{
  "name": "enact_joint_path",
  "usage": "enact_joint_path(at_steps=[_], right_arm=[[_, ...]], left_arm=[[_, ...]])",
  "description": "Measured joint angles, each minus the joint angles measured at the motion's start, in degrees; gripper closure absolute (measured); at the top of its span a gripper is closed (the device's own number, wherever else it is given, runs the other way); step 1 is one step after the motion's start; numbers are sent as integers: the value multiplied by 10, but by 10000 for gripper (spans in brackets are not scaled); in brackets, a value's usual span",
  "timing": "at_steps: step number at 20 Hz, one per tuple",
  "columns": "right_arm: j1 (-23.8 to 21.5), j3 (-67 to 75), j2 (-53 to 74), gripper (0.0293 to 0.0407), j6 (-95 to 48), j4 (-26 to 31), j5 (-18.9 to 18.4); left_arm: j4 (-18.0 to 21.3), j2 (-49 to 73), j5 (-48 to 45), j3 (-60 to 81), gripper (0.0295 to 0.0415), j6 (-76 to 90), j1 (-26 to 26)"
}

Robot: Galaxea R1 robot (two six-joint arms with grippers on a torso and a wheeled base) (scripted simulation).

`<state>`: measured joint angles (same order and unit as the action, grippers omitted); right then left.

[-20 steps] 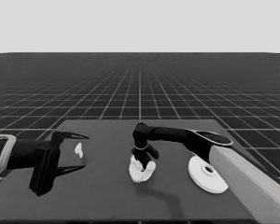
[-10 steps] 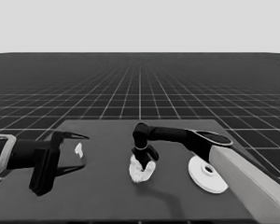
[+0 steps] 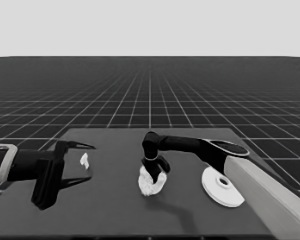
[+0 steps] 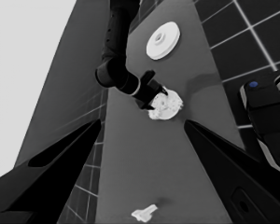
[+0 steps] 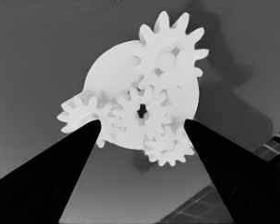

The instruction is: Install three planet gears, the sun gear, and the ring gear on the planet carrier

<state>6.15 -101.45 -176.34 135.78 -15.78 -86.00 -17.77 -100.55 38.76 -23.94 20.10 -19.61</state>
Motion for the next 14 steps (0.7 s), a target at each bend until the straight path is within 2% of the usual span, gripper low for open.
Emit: enact_joint_path(at_steps=[2,3,4,6,12,13,14], right_arm=[[0,0,0,315,0,0,0],[-28,22,5,307,-225,25,-15],[-50,32,7,309,-367,40,-21],[-69,39,8,314,-502,57,-23],[-78,41,10,315,-572,66,-22],[-7,303,168,295,-810,-59,63],[61,504,409,305,-961,-134,112]], left_arm=[[0,0,0,0,326,0,0],[0,0,0,0,326,0,0],[0,0,0,0,326,0,0],[0,0,0,0,326,0,0],[0,0,0,0,326,0,0],[0,0,0,0,326,0,0],[0,0,0,0,326,0,0]])
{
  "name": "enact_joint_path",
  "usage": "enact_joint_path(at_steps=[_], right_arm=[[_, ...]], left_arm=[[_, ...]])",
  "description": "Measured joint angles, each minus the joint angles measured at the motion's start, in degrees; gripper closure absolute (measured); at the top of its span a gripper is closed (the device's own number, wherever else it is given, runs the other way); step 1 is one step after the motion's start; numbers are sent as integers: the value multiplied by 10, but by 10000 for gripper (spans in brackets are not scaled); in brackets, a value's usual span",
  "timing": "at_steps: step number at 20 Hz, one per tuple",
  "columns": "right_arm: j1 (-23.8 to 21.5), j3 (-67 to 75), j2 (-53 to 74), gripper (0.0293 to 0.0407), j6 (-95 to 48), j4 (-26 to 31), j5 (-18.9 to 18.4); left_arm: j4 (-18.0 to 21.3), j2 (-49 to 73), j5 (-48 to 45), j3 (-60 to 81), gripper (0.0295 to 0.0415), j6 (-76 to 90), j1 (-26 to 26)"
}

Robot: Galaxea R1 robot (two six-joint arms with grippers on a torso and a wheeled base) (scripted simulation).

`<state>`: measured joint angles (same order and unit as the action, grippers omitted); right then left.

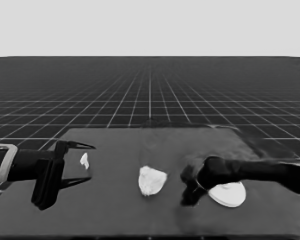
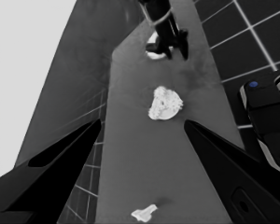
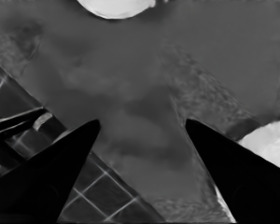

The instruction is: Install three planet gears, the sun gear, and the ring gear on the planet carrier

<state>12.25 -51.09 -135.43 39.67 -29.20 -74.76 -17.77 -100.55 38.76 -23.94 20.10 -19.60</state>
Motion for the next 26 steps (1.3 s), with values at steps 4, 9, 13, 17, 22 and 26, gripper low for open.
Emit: enact_joint_path(at_steps=[4,9,13,17,22,26], right_arm=[[73,255,309,315,-190,-95,63],[-82,156,312,304,-71,116,35],[-157,-172,166,314,67,228,-85],[-158,-229,138,315,77,234,-101],[-47,-286,107,315,67,157,-25],[-35,-298,100,315,64,149,-15]], left_arm=[[0,0,0,0,326,0,0],[0,0,0,0,326,0,0],[0,0,0,0,326,0,0],[0,0,0,0,326,0,0],[0,0,0,0,326,0,0],[0,0,0,0,326,0,0]])
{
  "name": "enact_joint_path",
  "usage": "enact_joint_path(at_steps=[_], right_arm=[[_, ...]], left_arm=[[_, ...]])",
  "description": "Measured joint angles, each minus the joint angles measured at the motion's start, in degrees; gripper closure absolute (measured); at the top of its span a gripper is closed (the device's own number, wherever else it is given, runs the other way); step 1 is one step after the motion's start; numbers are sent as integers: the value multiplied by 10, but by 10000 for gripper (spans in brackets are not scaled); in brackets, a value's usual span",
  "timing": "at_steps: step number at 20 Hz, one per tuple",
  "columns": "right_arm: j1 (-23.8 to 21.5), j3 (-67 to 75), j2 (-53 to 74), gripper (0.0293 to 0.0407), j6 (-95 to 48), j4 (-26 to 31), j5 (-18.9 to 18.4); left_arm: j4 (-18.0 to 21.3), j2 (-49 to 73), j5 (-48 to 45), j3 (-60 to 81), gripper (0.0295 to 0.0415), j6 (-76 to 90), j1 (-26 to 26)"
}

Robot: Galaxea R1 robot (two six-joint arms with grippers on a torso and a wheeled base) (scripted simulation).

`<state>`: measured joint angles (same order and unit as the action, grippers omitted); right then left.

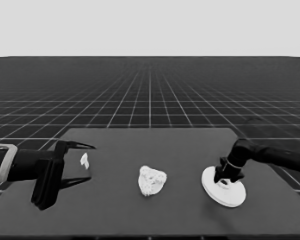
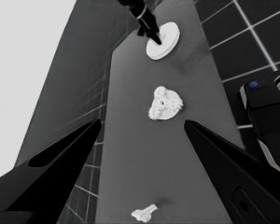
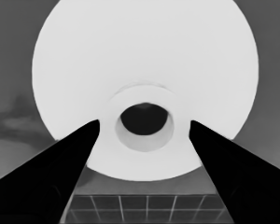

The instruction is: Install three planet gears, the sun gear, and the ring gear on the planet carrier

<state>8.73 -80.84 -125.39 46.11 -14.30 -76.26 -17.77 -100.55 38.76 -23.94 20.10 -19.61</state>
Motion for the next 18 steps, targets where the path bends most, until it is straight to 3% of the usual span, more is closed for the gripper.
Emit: enact_joint_path(at_steps=[2,3,12,13,15,18], right_arm=[[1,-1,0,315,0,-1,1],[1,-1,-1,350,0,-1,1],[1,-1,-1,351,0,-1,1],[-40,36,19,351,9,30,-36],[-95,57,31,351,14,65,-70],[-117,60,33,351,14,81,-85]], left_arm=[[0,0,0,0,326,0,0],[0,0,0,0,326,0,0],[0,0,0,0,326,0,0],[0,0,0,0,326,0,0],[0,0,0,0,326,0,0],[0,0,0,0,326,0,0]])
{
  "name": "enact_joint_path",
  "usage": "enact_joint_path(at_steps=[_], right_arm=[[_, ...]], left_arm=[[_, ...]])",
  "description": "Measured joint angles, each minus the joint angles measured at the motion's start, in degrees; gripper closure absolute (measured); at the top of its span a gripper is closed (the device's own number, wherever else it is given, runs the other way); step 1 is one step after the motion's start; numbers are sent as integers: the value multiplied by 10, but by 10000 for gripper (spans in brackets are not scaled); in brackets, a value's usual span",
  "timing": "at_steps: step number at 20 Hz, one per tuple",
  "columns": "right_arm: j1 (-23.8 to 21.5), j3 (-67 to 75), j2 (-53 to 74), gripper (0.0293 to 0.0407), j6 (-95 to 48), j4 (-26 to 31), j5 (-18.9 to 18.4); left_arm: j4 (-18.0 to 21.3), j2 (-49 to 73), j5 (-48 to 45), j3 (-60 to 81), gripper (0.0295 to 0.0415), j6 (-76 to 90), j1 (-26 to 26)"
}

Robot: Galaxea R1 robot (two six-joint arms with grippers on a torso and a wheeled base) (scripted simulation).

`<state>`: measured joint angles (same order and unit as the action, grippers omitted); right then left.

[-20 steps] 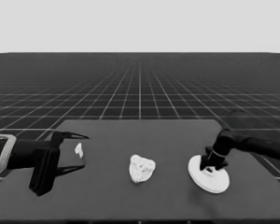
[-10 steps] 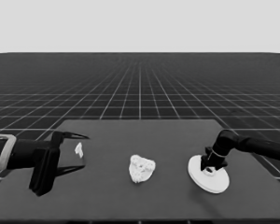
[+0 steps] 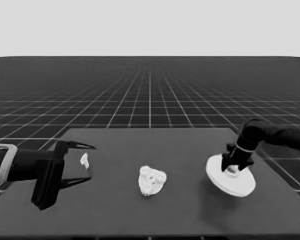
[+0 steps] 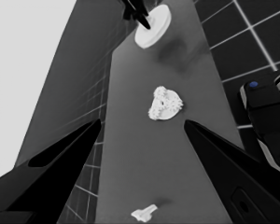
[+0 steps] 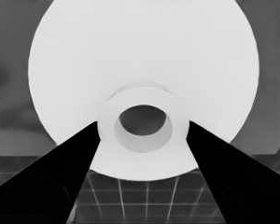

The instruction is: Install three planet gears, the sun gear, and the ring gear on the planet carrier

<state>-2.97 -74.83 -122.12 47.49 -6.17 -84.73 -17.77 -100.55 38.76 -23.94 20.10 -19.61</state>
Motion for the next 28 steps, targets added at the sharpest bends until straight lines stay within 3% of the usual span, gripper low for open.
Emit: enact_joint_path(at_steps=[4,5,6,8,10,14,18,28], right_arm=[[-4,0,0,351,0,4,-3],[2,72,-71,351,230,-23,-22],[6,63,-241,351,349,-31,-38],[11,-79,-431,351,358,-31,-40],[12,-163,-494,352,331,-30,-37],[13,-210,-523,351,313,-30,-35],[63,-241,-533,351,295,-77,-21],[68,-245,-535,352,305,-82,-18]], left_arm=[[0,0,0,0,326,0,0],[0,0,0,0,326,0,0],[0,0,0,0,326,0,0],[0,0,0,0,326,0,0],[0,0,0,0,326,0,0],[0,0,0,0,326,0,0],[0,0,0,0,326,0,0],[0,0,0,0,326,0,0]])
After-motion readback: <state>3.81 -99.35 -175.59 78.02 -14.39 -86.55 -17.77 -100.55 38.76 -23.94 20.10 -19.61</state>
